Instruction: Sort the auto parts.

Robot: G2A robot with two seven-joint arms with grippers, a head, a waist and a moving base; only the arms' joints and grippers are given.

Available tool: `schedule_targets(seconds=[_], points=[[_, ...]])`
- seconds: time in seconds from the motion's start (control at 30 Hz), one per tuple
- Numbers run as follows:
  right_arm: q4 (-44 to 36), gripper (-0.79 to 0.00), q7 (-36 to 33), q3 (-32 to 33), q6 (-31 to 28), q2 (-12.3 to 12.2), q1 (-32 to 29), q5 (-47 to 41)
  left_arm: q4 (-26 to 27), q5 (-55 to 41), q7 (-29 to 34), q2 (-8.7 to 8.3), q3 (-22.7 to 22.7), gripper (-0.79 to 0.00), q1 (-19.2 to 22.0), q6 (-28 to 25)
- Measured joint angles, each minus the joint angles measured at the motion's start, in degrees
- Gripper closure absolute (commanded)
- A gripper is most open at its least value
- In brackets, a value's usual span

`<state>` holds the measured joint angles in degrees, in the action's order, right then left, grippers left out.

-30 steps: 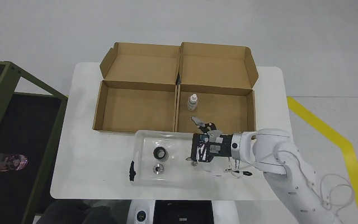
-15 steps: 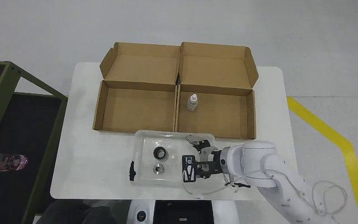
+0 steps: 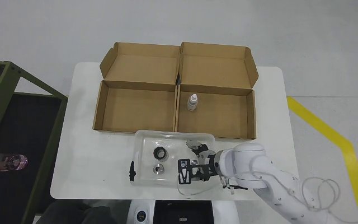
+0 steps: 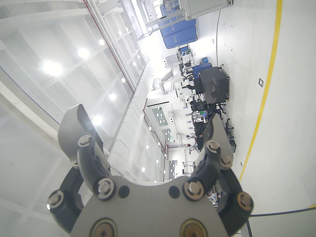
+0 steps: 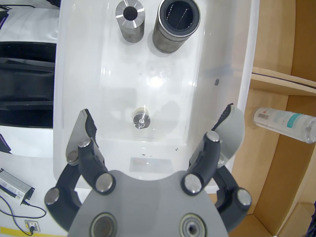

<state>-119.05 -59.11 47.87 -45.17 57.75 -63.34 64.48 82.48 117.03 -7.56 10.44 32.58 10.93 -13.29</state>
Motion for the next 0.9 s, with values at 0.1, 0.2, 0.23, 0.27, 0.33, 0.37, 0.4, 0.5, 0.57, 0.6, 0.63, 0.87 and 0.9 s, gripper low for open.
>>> schedule_targets(seconds=[0.1,0.2,0.23,0.27,0.33,0.37,0.4,0.5,0.57,0.6,0.63,0.87,0.9], points=[[0.4,-0.693,-0.3,-0.9,0.3,-0.3,0.4,0.3,0.0,0.0,0.0,0.0,0.0,-0.785,0.0,0.0],[0.7,-0.631,-0.7,-1.9,0.7,-0.5,1.0,0.9,0.0,0.0,0.0,0.0,0.0,-0.785,0.0,0.0],[0.8,-0.616,-0.9,-2.2,0.8,-0.5,1.2,1.1,0.0,0.0,0.0,0.0,0.0,-0.785,0.0,0.0],[0.9,-0.613,-1.1,-2.6,1.1,-0.6,1.5,1.6,0.0,0.0,0.0,0.0,0.0,-0.785,0.0,0.0],[1.1,-0.606,-1.4,-3.5,1.4,-0.7,1.9,2.8,0.0,0.0,0.0,0.0,0.0,-0.785,0.0,0.0],[1.3,-0.61,-1.7,-4.3,1.7,-0.7,2.2,3.6,0.0,0.0,0.0,0.0,0.0,-0.785,0.0,0.0],[1.3,-0.594,-1.9,-4.9,1.9,-0.7,2.4,3.9,0.0,0.0,0.0,0.0,0.0,-0.785,0.0,0.0],[1.7,-0.566,-2.4,-6.2,2.4,-0.6,3.1,4.2,0.0,0.0,0.0,0.0,0.0,-0.785,0.0,0.0],[2.1,-0.533,-2.8,-7.1,2.8,-0.6,3.6,4.6,0.0,0.0,0.0,0.0,0.0,-0.785,0.0,0.0],[2.4,-0.52,-2.9,-7.5,2.9,-0.6,3.9,4.8,0.0,0.0,0.0,0.0,0.0,-0.785,0.0,0.0],[2.6,-0.508,-3.1,-7.8,3.1,-0.5,4.1,4.9,0.0,0.0,0.0,0.0,0.0,-0.785,0.0,0.0],[4.7,-0.376,-3.3,-9.3,3.3,-0.3,5.5,4.2,0.0,0.0,0.0,0.0,0.0,-0.785,0.0,0.0],[4.9,-0.366,-3.3,-9.6,3.3,-0.3,5.7,4.3,0.0,0.0,0.0,0.0,0.0,-0.785,0.0,0.0]])
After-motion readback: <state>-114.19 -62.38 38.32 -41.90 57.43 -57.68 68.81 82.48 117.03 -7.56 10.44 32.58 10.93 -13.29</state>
